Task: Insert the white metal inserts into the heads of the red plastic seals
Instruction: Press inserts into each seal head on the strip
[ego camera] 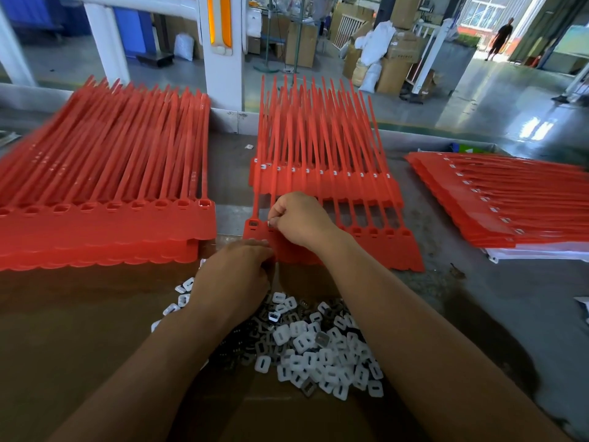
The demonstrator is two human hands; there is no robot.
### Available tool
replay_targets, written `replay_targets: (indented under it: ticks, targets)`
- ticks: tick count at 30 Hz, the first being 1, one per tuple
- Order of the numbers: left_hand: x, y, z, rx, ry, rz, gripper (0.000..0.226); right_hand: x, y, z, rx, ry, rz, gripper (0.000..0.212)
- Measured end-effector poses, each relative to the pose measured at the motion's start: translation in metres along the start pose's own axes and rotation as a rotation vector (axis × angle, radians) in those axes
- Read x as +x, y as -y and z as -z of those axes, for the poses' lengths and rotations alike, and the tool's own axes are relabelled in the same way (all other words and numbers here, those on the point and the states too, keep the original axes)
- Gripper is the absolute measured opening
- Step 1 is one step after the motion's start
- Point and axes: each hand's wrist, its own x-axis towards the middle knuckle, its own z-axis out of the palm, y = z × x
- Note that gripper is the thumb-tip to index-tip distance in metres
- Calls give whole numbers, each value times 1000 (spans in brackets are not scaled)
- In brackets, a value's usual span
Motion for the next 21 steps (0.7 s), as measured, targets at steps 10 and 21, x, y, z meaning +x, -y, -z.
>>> replay_targets:
  ticks: [10, 21]
  targets:
    - [1, 1, -2, 9, 18, 18, 45, 2, 5, -2, -43, -27, -63, 17]
    - [1, 0, -1, 0, 12, 9, 40, 5, 0, -1, 60, -25, -103, 12]
